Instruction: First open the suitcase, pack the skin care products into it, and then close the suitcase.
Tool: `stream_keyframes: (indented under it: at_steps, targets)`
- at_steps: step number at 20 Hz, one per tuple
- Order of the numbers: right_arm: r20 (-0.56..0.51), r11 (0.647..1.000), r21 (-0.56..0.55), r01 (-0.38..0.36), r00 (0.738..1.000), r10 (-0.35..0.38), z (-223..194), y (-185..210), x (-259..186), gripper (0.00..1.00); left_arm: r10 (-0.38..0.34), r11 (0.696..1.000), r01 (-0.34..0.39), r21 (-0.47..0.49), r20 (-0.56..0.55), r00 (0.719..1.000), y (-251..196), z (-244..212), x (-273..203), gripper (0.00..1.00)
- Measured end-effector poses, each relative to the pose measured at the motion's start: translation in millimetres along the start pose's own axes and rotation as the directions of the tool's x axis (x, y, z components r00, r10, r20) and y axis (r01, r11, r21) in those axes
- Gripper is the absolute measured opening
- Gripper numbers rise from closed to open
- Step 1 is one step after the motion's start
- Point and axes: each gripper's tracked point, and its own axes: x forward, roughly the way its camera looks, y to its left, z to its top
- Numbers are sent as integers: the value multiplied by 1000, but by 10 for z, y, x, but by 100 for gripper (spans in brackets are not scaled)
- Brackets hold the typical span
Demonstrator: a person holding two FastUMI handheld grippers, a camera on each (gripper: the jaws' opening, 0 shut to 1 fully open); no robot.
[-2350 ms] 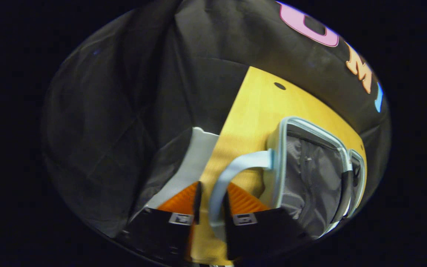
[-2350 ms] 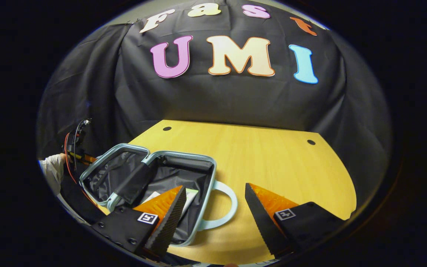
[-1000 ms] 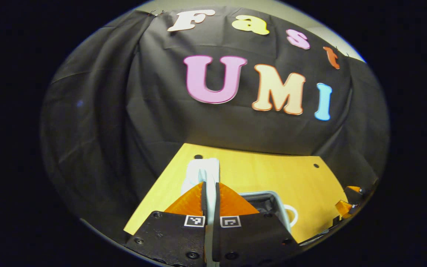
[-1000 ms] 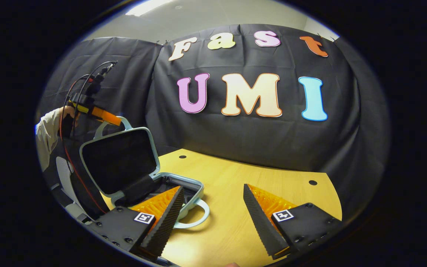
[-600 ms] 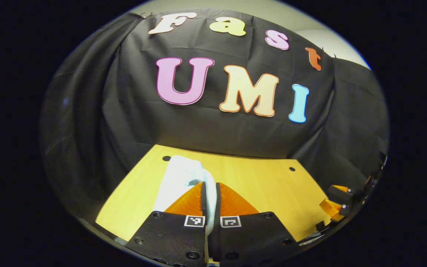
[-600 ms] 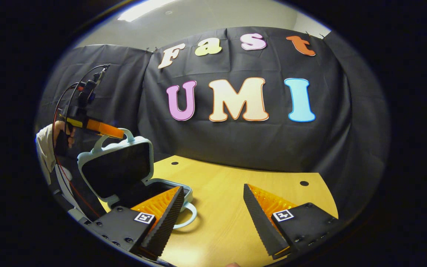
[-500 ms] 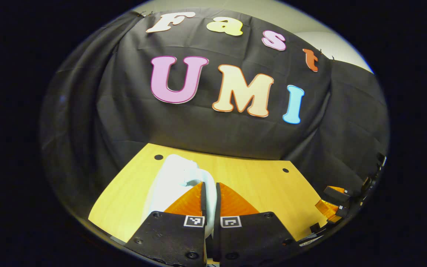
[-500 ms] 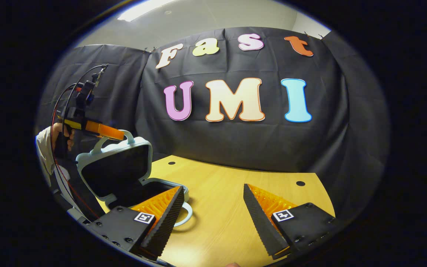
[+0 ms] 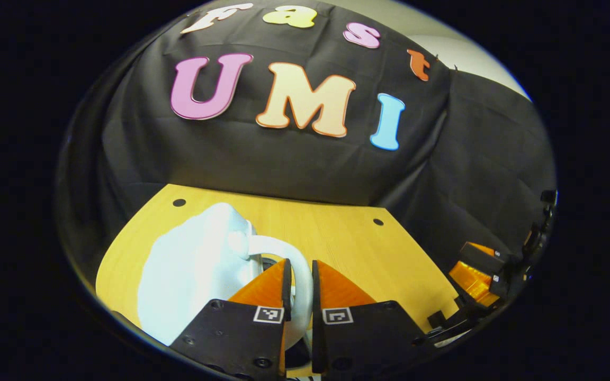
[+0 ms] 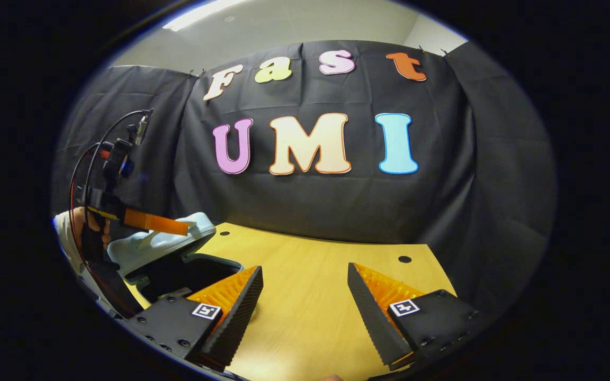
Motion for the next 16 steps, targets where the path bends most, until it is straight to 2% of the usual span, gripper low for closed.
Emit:
stream_keyframes:
  at_steps: [3, 5, 6, 8, 11, 13, 16]
  targets:
    - [-4, 1000, -6, 21, 1000, -21, 0, -133, -52, 99, -39, 999, 40, 24, -46, 998, -185, -201, 144, 22]
    - [5, 999, 2, 39, 999, -39, 48, -231, -74, 99, -31, 998, 32, 57, -18, 999, -291, -149, 185, 34]
    - [17, 999, 5, 50, 999, -50, 94, -288, -86, 99, -29, 997, 28, 66, 16, 999, -354, -62, 187, 64]
    - [68, 997, 16, 77, 995, -78, 304, -418, -122, 99, -8, 997, -1, 72, 115, 993, -498, 190, 136, 70]
    - [180, 993, 28, 119, 976, -122, 708, -622, -170, 99, 82, 989, -115, 89, 313, 946, -650, 687, -12, 80]
    - [249, 990, 42, 136, 958, -142, 1042, -715, -352, 99, 129, 981, -175, 81, 399, 908, -775, 921, -121, 95]
    - [294, 990, 73, 121, 946, -138, 1235, -837, -486, 99, 146, 981, -190, 45, 477, 867, -1044, 1107, -305, 94]
